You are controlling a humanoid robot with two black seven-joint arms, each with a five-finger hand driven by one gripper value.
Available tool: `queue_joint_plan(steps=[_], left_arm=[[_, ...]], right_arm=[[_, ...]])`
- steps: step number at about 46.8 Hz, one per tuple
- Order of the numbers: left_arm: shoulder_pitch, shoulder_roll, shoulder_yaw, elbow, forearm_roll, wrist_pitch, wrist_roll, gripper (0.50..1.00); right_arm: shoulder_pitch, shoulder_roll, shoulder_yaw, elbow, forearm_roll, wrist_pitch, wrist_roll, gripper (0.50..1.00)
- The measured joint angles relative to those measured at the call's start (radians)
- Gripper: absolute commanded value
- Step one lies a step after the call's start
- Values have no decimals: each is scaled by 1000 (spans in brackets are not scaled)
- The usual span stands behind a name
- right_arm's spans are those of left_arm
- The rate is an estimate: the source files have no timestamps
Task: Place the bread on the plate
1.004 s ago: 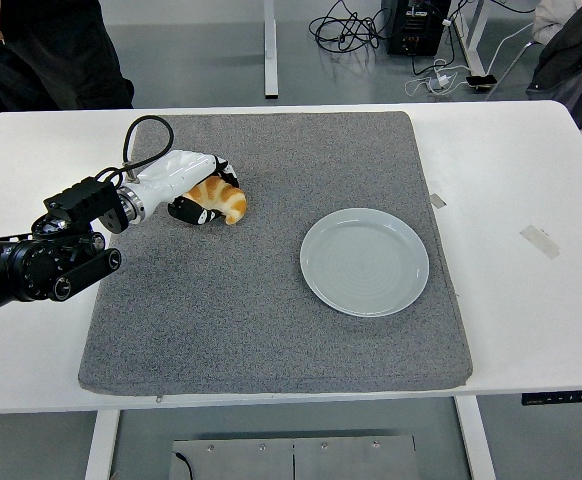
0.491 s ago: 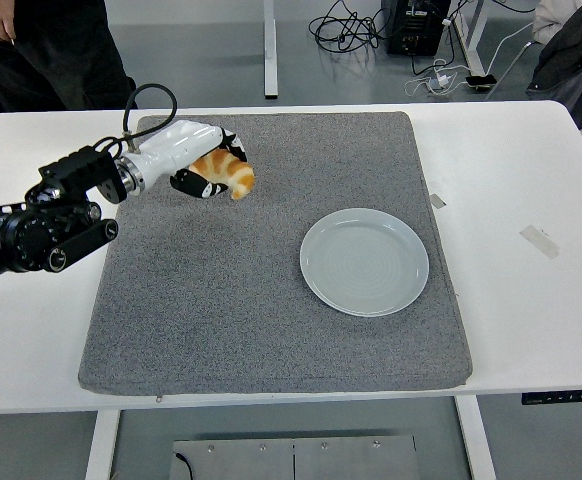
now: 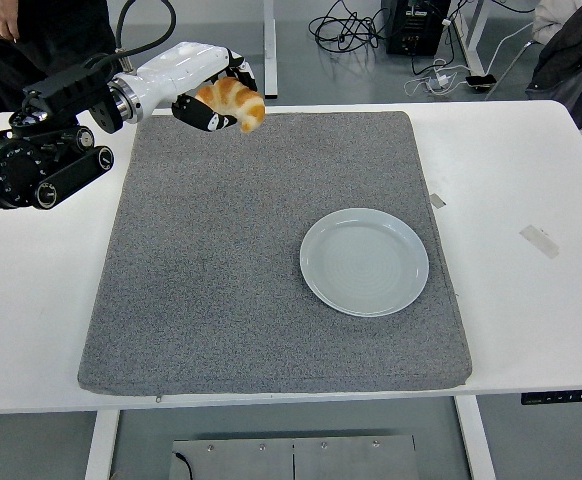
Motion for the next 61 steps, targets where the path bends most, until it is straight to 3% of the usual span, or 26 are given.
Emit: queue_joint_plan(steps=[9,28,61], left_arm=[[-2,-21,1,0,2,0,0,500],[-38,-250,68,-1,1,-13,-2,500],[-57,-255,146,-28,10,-43,-11,500]], right_arm=[[0,0,0,0,0,0,0,1000],[0,0,0,0,0,0,0,1000],[0,0,0,0,1,0,0,1000]])
